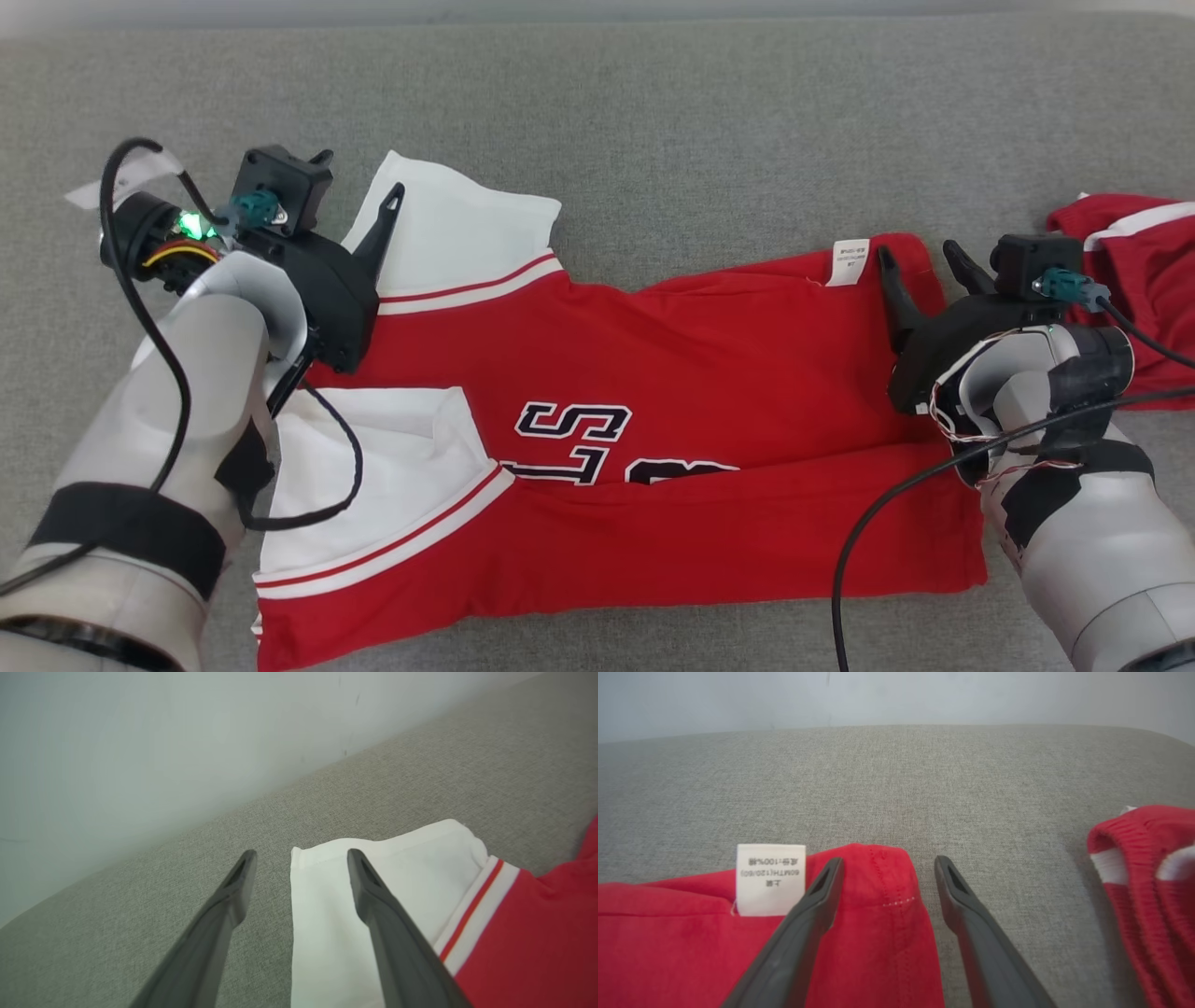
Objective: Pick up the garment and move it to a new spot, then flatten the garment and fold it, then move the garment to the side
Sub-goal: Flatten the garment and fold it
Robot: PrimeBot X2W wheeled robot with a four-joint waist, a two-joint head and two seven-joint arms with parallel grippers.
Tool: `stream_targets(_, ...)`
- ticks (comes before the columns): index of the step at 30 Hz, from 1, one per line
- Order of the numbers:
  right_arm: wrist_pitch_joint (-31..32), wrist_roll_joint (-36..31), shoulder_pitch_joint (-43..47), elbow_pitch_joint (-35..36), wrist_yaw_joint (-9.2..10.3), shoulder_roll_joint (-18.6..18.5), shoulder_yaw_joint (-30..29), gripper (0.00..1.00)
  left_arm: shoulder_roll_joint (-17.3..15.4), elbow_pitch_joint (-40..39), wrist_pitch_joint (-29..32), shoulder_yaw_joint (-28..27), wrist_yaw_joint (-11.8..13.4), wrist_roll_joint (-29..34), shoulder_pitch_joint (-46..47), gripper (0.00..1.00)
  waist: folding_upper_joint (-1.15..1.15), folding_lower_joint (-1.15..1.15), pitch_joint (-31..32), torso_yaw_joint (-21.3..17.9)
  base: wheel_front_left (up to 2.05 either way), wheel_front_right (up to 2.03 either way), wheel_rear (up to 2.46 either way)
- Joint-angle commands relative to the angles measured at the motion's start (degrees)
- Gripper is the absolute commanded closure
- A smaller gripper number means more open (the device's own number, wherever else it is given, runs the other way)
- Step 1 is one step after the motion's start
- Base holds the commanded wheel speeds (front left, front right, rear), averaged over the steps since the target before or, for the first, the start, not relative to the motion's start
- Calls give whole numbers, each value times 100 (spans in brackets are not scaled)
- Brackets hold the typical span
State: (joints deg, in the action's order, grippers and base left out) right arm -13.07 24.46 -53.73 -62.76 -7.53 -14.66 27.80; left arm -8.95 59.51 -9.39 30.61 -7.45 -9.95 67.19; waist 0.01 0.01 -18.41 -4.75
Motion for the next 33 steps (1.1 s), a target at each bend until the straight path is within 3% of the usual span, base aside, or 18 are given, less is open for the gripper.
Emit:
stream_targets(1, -10, 83, -76, -70, 8, 9, 82, 0, -67, 56, 27, 115, 3, -158, 98, 0, -1, -1, -100, 38, 0, 0, 0)
stream_targets(10, 17, 470, -411, -442, 8, -26, 624, 0, -392, -137, 267, 1189, 2, -1256, 427, 0, -1, -1, -299, 86, 0, 0, 0)
stream_targets(11, 14, 506, -422, -456, 8, -31, 664, 4, -426, -162, 258, 1272, 2, -1353, 446, 0, -1, -1, -309, 93, 0, 0, 0)
stream_targets(12, 4, 540, -436, -464, 8, -33, 709, 13, -461, -182, 256, 1369, 2, -1442, 463, 0, -1, -1, -317, 97, 0, 0, 0)
stream_targets(13, -6, 574, -455, -470, 8, -37, 752, 51, -496, -199, 252, 1443, 2, -1511, 482, 0, -1, -1, -322, 97, 0, 0, 0)
stream_targets(14, -24, 599, -467, -476, 8, -45, 790, 66, -525, -215, 240, 1507, 2, -1588, 505, 0, -1, -1, -325, 98, 0, 0, 0)
stream_targets(15, -40, 641, -466, -480, 8, -46, 827, 93, -554, -228, 230, 1574, 2, -1676, 528, 0, -1, -1, -328, 95, 0, 0, 0)
stream_targets(16, -46, 674, -459, -479, 8, -38, 866, 100, -583, -236, 226, 1634, 2, -1756, 545, 0, -1, -1, -327, 89, 0, 0, 0)
stream_targets(23, -145, 881, -432, -435, 8, -77, 1045, 100, -729, -365, 337, 1991, 2, -2309, 570, 0, -1, -1, -366, 17, 0, 0, 0)
stream_targets(33, -190, 1077, -568, -259, 8, 22, 1351, 100, -1268, -987, 1255, 2868, 2, -3520, 868, 0, -1, -1, -660, -263, 0, 0, 0)
